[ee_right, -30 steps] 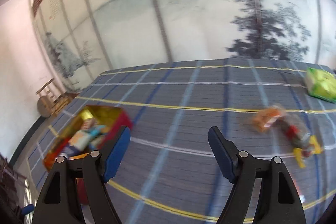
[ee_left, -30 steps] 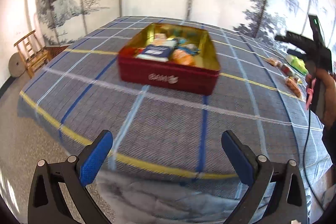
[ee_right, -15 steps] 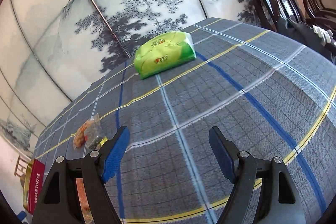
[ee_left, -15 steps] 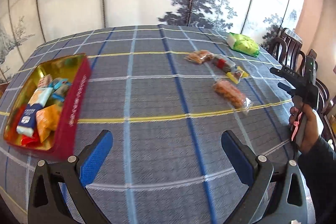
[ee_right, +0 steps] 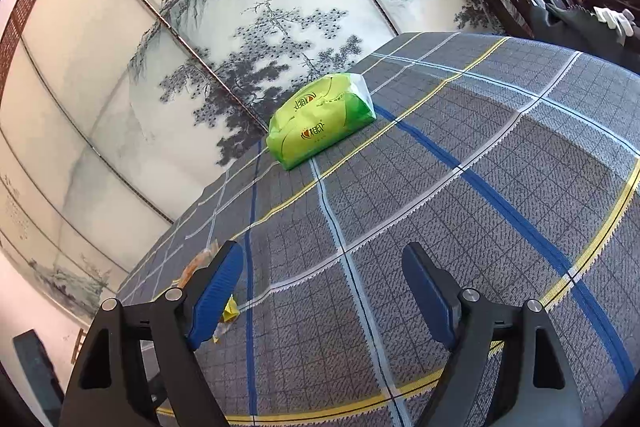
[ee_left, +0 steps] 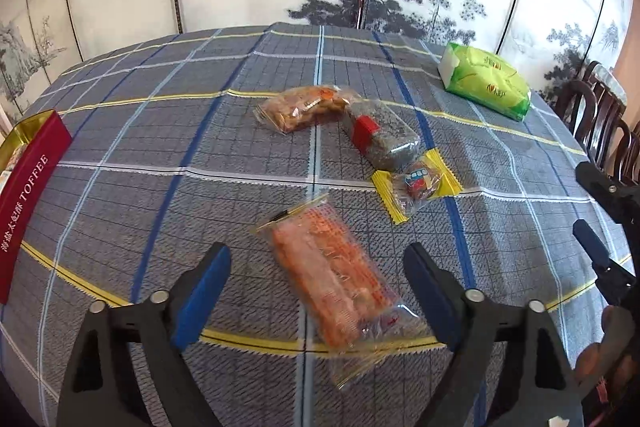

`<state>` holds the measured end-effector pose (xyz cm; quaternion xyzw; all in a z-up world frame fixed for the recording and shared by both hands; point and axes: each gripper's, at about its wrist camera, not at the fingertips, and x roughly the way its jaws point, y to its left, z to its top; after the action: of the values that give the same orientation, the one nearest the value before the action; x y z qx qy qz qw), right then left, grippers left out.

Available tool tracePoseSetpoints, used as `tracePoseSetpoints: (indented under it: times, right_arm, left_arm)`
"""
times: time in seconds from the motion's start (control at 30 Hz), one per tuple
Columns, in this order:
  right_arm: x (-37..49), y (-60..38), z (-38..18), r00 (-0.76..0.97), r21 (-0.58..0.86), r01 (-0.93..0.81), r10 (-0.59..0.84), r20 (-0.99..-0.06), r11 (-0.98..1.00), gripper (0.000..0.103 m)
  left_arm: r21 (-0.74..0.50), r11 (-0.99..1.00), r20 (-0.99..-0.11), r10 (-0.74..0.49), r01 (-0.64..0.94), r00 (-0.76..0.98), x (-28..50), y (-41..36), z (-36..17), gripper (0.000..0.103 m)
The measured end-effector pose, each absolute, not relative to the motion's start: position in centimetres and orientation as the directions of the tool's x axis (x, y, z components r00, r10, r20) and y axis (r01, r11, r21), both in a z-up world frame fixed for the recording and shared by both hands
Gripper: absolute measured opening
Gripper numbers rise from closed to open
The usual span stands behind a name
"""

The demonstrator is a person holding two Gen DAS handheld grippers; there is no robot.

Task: Organize snacks
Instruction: 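Lower the left gripper to the clear orange shrimp-chip packet and grasp it, then carry the shrimp-chip packet into the tin and open the left gripper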

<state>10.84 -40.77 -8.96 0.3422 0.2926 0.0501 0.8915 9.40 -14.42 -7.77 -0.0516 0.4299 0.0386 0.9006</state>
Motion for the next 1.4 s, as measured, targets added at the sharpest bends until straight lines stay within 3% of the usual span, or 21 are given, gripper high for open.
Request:
tracePoseSetpoints:
  times: [0.07, 0.13, 0.2, 0.23, 0.57, 0.8, 1.13, 1.4]
  right_arm:
    - [10.7, -41.2, -9.1, 0.827, 0.662, 0.108, 0.302, -0.474, 0.742, 0.082]
    - [10.7, -41.5, -9.3, 0.83, 0.681, 0.109, 0.311, -0.464, 0.724, 0.083]
    - [10.7, -41.7, -9.4, 0.832, 0.691, 0.109, 0.315, -0.457, 0.714, 0.083]
    - [10.8, -41.7, -9.4, 0.832, 0.695, 0.108, 0.318, -0.455, 0.711, 0.083]
    - [11.0, -41.1, -9.1, 0.827, 0.665, 0.112, 0.301, -0.474, 0.738, 0.083]
    - [11.4, -40.1, -8.8, 0.817, 0.61, 0.122, 0.269, -0.509, 0.783, 0.083]
    - [11.5, -39.6, -8.8, 0.806, 0.559, 0.136, 0.236, -0.542, 0.818, 0.085]
    - [11.7, -39.6, -8.9, 0.797, 0.546, 0.15, 0.226, -0.56, 0.824, 0.085]
  left_arm:
    - [-0.049, 0.991, -0.796, 0.037, -0.126, 0.605, 10.0, -14.6, -8.6, 0.065]
    - [-0.016, 0.993, -0.79, 0.059, -0.117, 0.611, 10.0, -14.9, -8.8, 0.061]
    - [-0.013, 0.997, -0.784, 0.038, -0.077, 0.619, 9.9, -15.3, -8.6, 0.035]
    - [-0.014, 0.999, -0.785, 0.021, -0.051, 0.619, 9.8, -15.3, -8.5, 0.033]
    - [-0.018, 0.998, -0.713, -0.061, 0.068, 0.698, 7.7, -12.8, -3.1, 0.033]
    - [-0.032, 0.998, -0.656, -0.057, 0.048, 0.753, 6.4, -7.4, 2.1, 0.033]
    - [-0.013, 0.992, -0.608, 0.092, -0.125, 0.788, 4.7, 6.2, 5.7, 0.033]
    - [0.036, 0.963, -0.639, 0.227, -0.267, 0.735, 1.6, 16.0, 4.0, 0.033]
